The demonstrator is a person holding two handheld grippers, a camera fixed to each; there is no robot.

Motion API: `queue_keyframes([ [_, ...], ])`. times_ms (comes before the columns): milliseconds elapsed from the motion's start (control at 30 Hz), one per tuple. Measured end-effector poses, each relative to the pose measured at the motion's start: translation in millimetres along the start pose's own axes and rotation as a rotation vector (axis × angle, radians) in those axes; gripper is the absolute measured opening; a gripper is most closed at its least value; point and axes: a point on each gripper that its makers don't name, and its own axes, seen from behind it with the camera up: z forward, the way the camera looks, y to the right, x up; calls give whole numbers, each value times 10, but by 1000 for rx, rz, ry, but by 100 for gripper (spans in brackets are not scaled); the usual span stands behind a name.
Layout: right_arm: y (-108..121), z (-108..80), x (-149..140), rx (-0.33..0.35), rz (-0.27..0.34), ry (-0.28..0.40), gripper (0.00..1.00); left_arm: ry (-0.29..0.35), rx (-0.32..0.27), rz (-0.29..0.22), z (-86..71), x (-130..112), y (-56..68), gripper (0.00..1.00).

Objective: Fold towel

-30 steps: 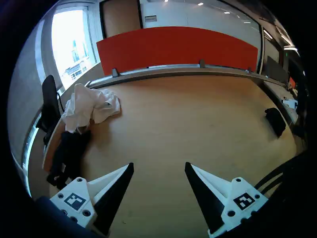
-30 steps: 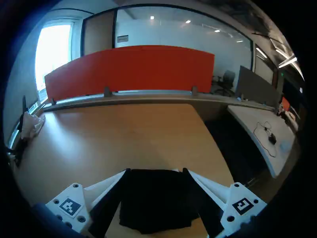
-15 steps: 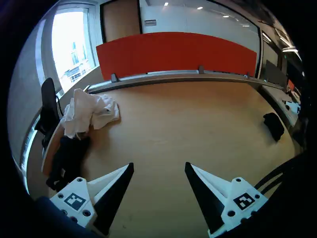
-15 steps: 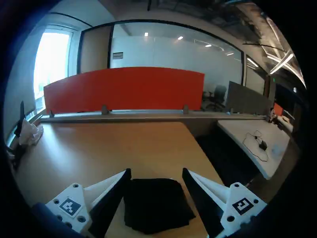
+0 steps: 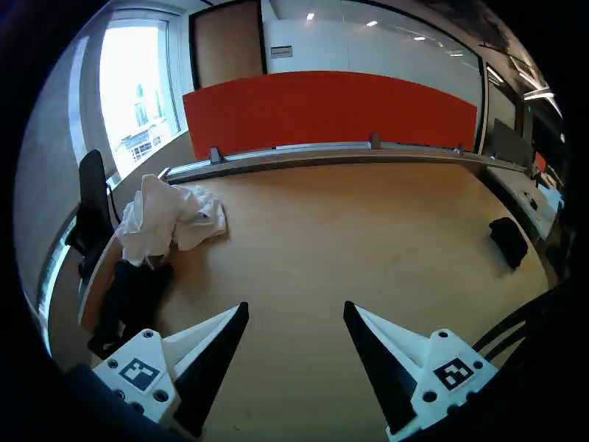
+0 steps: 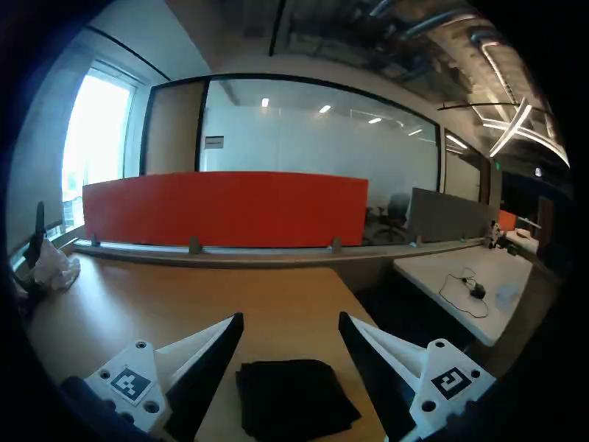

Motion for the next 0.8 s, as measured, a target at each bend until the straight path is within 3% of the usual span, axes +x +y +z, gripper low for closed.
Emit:
queue_keyframes([
  [167,-70,-35,44,9,17,8,100,27,6,0,-8,89,-42,96],
  [367,-108,-62,137,6,5,25,100,103,23,-20,-16,324,-137,96],
  [800,-400,-174,367,35,-20,49,100,379,42,-16,-147,1128,-249,96],
])
